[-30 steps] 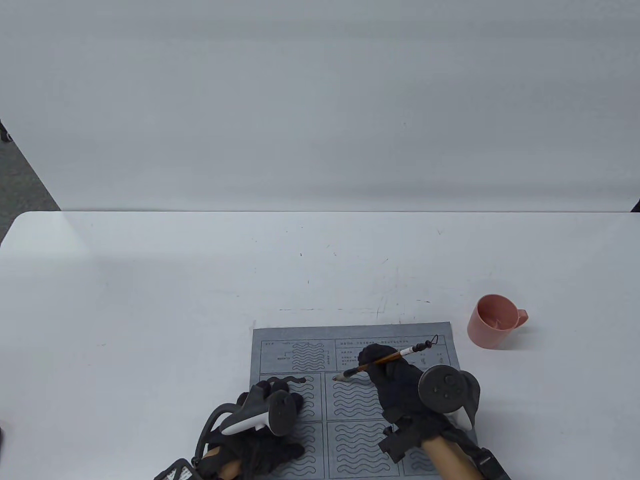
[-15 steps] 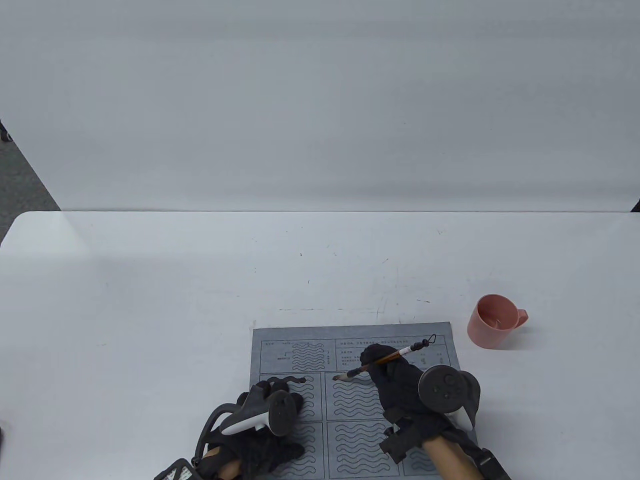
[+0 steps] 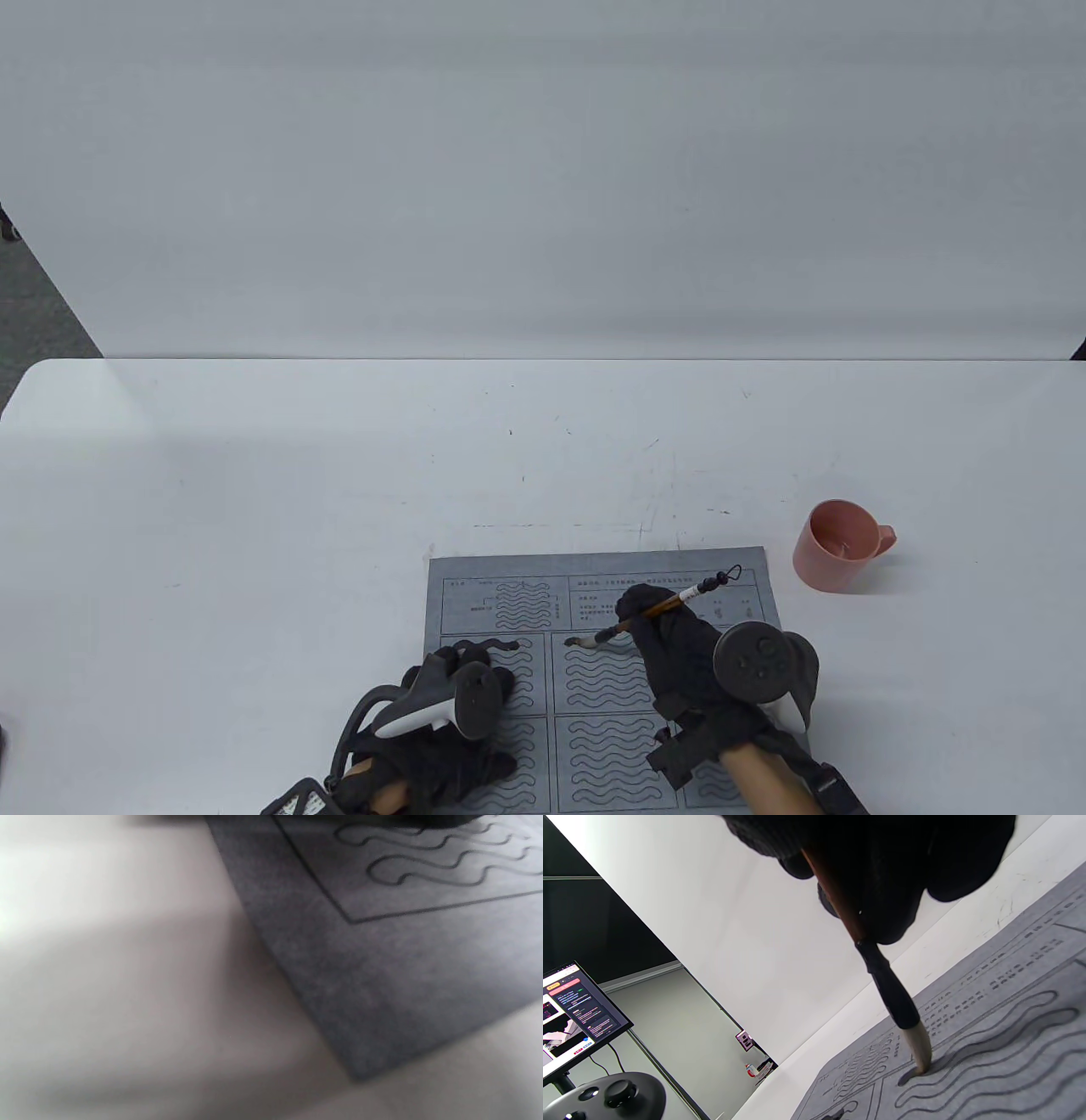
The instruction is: Trace patterns on water writing practice cloth with Chinese brush
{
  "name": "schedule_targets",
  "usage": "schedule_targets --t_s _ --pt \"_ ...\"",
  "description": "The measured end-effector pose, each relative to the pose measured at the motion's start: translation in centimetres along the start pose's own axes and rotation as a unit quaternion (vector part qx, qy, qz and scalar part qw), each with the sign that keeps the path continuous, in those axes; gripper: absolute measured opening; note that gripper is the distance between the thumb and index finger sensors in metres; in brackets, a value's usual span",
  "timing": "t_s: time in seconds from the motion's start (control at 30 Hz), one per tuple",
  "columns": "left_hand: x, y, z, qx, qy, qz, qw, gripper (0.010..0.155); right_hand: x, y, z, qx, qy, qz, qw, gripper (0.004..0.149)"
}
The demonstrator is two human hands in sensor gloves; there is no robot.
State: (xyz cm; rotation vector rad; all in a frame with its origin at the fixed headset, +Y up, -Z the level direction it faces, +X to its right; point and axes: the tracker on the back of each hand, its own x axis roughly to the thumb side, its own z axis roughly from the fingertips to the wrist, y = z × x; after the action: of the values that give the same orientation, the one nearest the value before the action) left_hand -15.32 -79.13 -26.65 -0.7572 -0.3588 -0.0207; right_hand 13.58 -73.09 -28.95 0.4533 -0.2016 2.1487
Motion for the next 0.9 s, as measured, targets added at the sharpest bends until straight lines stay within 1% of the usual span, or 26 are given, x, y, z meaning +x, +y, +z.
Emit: schedule_targets --t_s 0.9 --pt "-0.03 -0.02 -0.04 0.000 0.000 0.000 1.000 0.091 -0.28 -0.62 0.27 -0.005 0.001 0.000 1.000 0.041"
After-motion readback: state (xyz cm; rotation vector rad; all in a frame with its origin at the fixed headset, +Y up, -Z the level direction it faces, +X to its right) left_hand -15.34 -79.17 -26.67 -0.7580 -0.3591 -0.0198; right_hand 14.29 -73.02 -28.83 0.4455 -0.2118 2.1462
